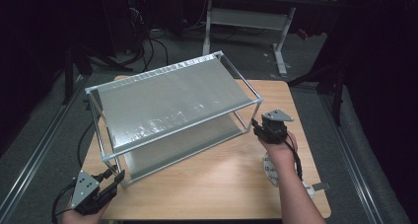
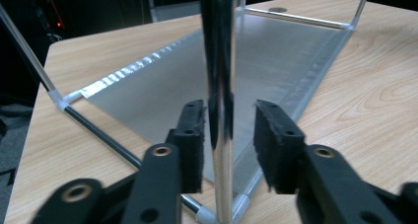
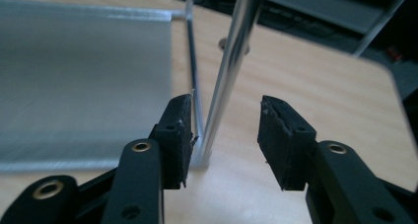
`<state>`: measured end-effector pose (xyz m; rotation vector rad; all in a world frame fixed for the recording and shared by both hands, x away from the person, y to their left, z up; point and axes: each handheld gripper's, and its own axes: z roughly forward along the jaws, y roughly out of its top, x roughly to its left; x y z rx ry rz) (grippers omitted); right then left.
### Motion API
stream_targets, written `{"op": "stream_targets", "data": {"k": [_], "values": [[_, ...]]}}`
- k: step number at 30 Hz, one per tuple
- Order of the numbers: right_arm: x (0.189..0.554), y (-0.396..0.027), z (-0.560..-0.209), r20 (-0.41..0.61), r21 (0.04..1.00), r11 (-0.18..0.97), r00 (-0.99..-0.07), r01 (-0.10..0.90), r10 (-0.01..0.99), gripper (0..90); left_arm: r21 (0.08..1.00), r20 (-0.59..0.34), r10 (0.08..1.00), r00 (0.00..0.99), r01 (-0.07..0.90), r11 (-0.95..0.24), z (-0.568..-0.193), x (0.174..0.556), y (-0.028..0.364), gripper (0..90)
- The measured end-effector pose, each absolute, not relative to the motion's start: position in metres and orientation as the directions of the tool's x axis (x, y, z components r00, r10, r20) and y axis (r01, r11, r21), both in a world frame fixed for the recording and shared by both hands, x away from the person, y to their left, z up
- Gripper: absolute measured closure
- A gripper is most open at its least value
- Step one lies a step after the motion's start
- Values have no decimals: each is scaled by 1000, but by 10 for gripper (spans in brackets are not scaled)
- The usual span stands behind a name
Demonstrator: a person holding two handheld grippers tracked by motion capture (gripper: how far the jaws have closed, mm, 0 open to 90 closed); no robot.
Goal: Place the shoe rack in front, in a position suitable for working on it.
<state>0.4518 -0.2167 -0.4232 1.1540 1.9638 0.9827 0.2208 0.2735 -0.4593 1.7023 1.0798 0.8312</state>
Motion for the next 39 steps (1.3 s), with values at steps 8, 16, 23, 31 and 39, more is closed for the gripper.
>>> {"op": "stream_targets", "data": {"k": [8,16,23,31,39], "values": [[471,-207,-420,-159,856,319,-379,407,911,778,941,72,926,370,283,-187,-457,222,274,792],[456,-233,-420,-179,848,322,-346,421,921,776,935,89,891,445,271,-229,-460,220,248,791],[423,-302,-421,-157,858,259,-255,443,954,778,929,99,840,533,254,-270,-461,223,195,781],[391,-362,-427,-120,880,185,-172,438,978,786,924,145,812,566,215,-315,-460,242,158,774],[369,-377,-432,-117,879,183,-174,440,978,789,925,161,818,552,204,-320,-460,255,154,776]]}}
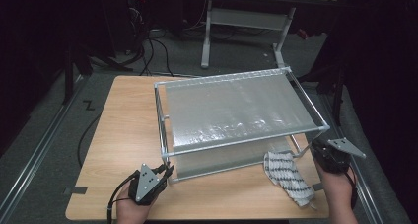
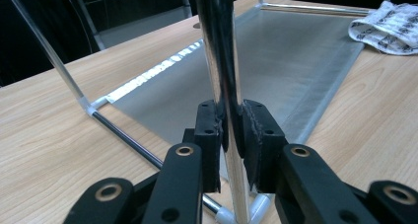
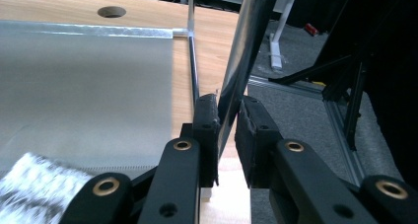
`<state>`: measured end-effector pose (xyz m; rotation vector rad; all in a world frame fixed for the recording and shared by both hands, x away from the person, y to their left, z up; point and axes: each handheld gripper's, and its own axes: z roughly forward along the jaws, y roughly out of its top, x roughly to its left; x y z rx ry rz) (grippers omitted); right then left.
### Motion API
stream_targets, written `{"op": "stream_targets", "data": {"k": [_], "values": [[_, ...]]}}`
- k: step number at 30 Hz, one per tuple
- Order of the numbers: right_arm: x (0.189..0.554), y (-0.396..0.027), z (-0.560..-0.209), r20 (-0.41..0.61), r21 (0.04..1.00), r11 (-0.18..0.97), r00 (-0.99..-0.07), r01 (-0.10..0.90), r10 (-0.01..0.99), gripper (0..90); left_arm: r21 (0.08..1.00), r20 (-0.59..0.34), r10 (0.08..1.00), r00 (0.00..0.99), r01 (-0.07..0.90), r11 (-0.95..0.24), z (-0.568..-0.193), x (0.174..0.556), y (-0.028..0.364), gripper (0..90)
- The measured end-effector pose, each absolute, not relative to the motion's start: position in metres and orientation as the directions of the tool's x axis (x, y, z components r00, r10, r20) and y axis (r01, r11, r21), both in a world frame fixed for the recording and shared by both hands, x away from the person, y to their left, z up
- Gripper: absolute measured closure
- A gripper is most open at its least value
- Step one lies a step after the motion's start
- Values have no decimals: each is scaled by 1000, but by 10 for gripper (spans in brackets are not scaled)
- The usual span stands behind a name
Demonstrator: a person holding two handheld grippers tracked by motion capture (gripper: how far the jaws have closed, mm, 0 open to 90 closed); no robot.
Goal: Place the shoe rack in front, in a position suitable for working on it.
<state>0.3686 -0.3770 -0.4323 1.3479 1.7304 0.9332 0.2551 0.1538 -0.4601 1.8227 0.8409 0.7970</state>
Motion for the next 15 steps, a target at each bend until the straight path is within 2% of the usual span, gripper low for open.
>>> {"op": "stream_targets", "data": {"k": [4,5,6,8,10,12,15], "values": [[363,-378,-434,-94,886,165,-181,433,979,771,921,155,816,557,219,-324,-460,250,156,773],[362,-378,-434,-85,887,159,-185,434,979,744,921,175,811,558,198,-335,-460,251,158,773],[361,-378,-434,-79,888,155,-188,433,979,706,921,149,827,542,229,-316,-460,249,159,770],[349,-377,-430,-69,903,133,-167,408,984,617,927,165,840,517,208,-310,-460,252,166,707],[344,-377,-429,-55,907,116,-159,405,986,587,932,154,847,509,209,-295,-460,252,167,678],[317,-371,-432,-27,913,94,-173,396,985,545,942,146,854,500,193,-274,-462,249,169,579],[302,-363,-440,-27,902,106,-189,420,982,499,945,136,850,508,190,-265,-464,248,170,486]]}}
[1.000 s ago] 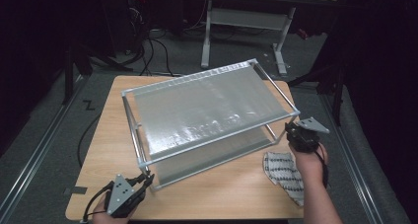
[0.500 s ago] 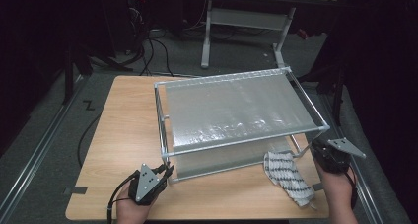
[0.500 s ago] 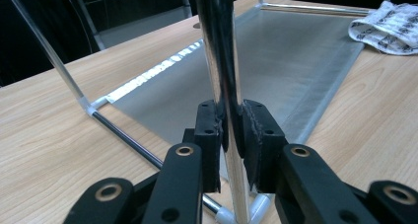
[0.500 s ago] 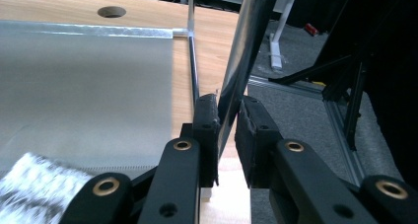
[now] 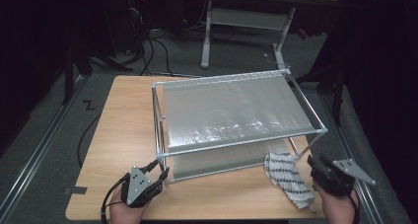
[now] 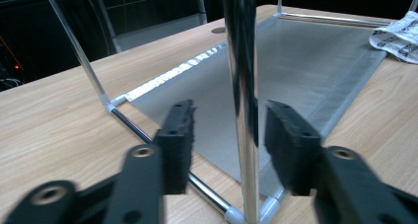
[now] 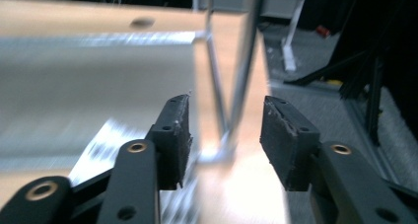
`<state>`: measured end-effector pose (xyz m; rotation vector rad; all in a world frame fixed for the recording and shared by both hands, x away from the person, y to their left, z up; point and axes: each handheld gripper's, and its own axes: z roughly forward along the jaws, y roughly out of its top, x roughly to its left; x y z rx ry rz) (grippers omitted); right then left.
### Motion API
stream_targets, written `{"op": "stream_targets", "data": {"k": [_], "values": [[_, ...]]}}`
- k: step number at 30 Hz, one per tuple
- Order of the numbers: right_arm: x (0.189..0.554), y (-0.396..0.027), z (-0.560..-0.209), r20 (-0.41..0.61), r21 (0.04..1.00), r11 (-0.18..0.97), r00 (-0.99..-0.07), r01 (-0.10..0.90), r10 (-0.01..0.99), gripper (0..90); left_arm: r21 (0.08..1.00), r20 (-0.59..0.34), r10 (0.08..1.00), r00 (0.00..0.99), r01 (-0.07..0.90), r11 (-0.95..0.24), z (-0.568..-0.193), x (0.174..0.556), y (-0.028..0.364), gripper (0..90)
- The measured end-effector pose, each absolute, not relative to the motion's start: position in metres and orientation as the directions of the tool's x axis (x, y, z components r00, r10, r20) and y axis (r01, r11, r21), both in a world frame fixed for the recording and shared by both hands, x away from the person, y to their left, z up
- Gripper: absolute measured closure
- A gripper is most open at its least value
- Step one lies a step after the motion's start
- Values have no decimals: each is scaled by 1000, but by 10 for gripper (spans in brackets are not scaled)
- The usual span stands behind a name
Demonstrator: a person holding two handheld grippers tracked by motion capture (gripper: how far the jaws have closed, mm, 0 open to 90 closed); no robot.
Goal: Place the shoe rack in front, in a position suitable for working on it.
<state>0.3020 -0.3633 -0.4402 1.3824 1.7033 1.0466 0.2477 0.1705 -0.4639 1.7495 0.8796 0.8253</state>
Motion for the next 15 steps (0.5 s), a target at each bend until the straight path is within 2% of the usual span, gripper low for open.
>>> {"op": "stream_targets", "data": {"k": [5,6,7,9,11,12,13,14,15], "values": [[284,-341,-473,28,853,113,-261,509,965,389,946,122,840,530,194,-260,-472,246,173,452],[282,-339,-477,20,848,124,-266,515,964,383,946,120,839,531,196,-259,-472,246,174,452],[282,-337,-482,4,842,145,-276,520,961,379,951,80,841,535,211,-224,-474,246,172,452],[281,-334,-491,6,820,164,-295,549,956,378,945,110,835,539,203,-255,-475,248,175,452],[281,-334,-497,-9,810,181,-296,558,955,406,945,118,831,544,196,-263,-476,249,173,450],[282,-334,-499,-5,805,180,-297,566,955,428,955,57,834,548,213,-205,-478,247,168,450],[283,-335,-502,5,799,177,-301,574,953,448,945,122,826,550,191,-267,-476,248,172,450],[285,-334,-505,11,790,181,-309,586,951,534,946,124,823,554,184,-267,-476,248,171,452],[285,-334,-505,11,790,181,-309,586,951,534,946,124,823,554,184,-267,-476,248,171,458]]}}
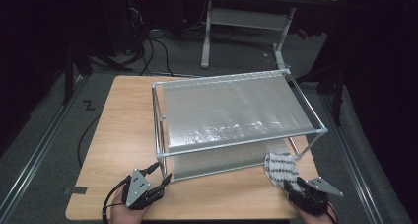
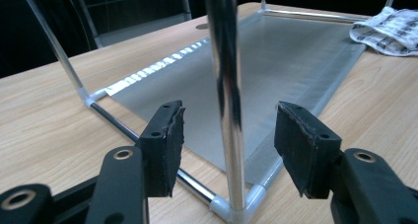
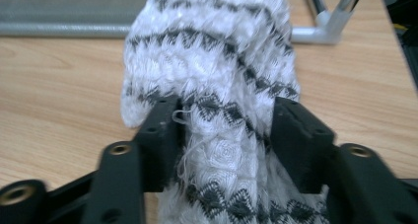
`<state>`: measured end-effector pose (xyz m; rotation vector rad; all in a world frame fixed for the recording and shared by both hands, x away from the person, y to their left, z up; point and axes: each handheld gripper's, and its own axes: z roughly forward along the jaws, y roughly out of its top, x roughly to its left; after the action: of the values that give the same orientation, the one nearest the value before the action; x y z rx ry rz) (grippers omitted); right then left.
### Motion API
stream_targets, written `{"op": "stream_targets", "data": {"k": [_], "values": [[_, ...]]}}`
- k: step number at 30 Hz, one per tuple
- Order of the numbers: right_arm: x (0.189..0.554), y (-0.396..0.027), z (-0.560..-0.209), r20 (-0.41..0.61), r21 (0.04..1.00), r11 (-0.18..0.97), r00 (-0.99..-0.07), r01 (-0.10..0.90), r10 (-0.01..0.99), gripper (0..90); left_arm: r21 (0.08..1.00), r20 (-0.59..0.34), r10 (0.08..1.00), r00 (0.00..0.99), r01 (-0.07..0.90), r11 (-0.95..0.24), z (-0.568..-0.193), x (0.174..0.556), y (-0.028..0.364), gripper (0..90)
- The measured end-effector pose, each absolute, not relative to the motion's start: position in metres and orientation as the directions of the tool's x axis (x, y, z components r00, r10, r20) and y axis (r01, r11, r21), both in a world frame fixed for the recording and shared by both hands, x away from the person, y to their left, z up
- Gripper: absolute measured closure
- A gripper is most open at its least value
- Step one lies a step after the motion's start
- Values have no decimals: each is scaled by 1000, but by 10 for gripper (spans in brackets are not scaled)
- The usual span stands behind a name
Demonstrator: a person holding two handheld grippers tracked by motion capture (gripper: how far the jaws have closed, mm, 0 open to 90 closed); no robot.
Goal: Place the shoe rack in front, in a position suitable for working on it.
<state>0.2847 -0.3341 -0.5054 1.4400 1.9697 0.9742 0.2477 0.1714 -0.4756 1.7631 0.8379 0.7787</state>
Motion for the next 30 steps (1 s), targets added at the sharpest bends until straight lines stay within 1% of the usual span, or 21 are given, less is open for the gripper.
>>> {"op": "stream_targets", "data": {"k": [1,2,3,4,5,6,8,12,13,14,15,16,18,19,21,22,23,25,26,28,30], "values": [[285,-334,-506,10,790,184,-313,585,950,587,943,107,831,545,209,-259,-476,246,170,458],[286,-332,-506,7,790,198,-333,580,943,658,943,110,835,540,209,-260,-475,246,170,464],[286,-329,-506,18,784,193,-332,590,943,723,944,105,835,540,210,-254,-474,246,170,478],[286,-329,-506,18,784,193,-332,590,943,723,946,97,834,543,211,-247,-473,247,170,478],[286,-328,-506,19,784,192,-332,591,943,745,949,115,826,552,183,-255,-471,249,171,486],[287,-326,-505,13,781,200,-336,591,942,761,950,114,825,553,183,-254,-470,250,170,495],[285,-322,-500,-17,798,217,-339,562,941,767,949,113,824,555,184,-255,-470,251,169,523],[290,-298,-480,-51,846,244,-385,474,922,765,948,119,823,556,182,-260,-469,251,168,601],[295,-290,-475,-49,853,246,-399,461,916,764,948,122,823,555,180,-262,-469,251,167,604],[310,-272,-468,-53,864,249,-413,438,909,763,949,123,819,560,177,-263,-469,252,167,625],[310,-272,-468,-53,864,249,-413,438,909,763,949,123,819,560,177,-263,-469,252,167,631],[328,-255,-466,-66,862,262,-417,434,906,764,950,126,819,559,169,-262,-468,252,166,643],[336,-250,-466,-73,858,270,-417,437,906,763,950,124,817,564,169,-261,-468,253,166,660],[346,-245,-467,-78,851,276,-412,447,908,763,950,124,814,567,168,-262,-468,253,167,685],[364,-240,-474,-84,825,285,-393,488,916,763,951,127,818,561,166,-262,-468,254,168,727],[377,-242,-487,-84,783,286,-362,552,928,764,953,108,812,573,173,-249,-468,255,170,782],[379,-244,-491,-86,770,292,-360,567,929,764,951,68,817,573,211,-227,-469,251,169,786],[379,-247,-496,-82,763,290,-358,577,930,763,951,67,811,581,210,-229,-469,250,169,788],[372,-253,-498,-69,772,274,-352,574,933,762,952,103,783,613,166,-256,-468,247,167,788],[369,-256,-498,-79,773,282,-354,568,932,762,953,107,774,624,157,-258,-469,244,164,788],[359,-264,-500,-88,778,284,-351,560,932,760,953,129,747,652,126,-275,-470,237,158,786]]}}
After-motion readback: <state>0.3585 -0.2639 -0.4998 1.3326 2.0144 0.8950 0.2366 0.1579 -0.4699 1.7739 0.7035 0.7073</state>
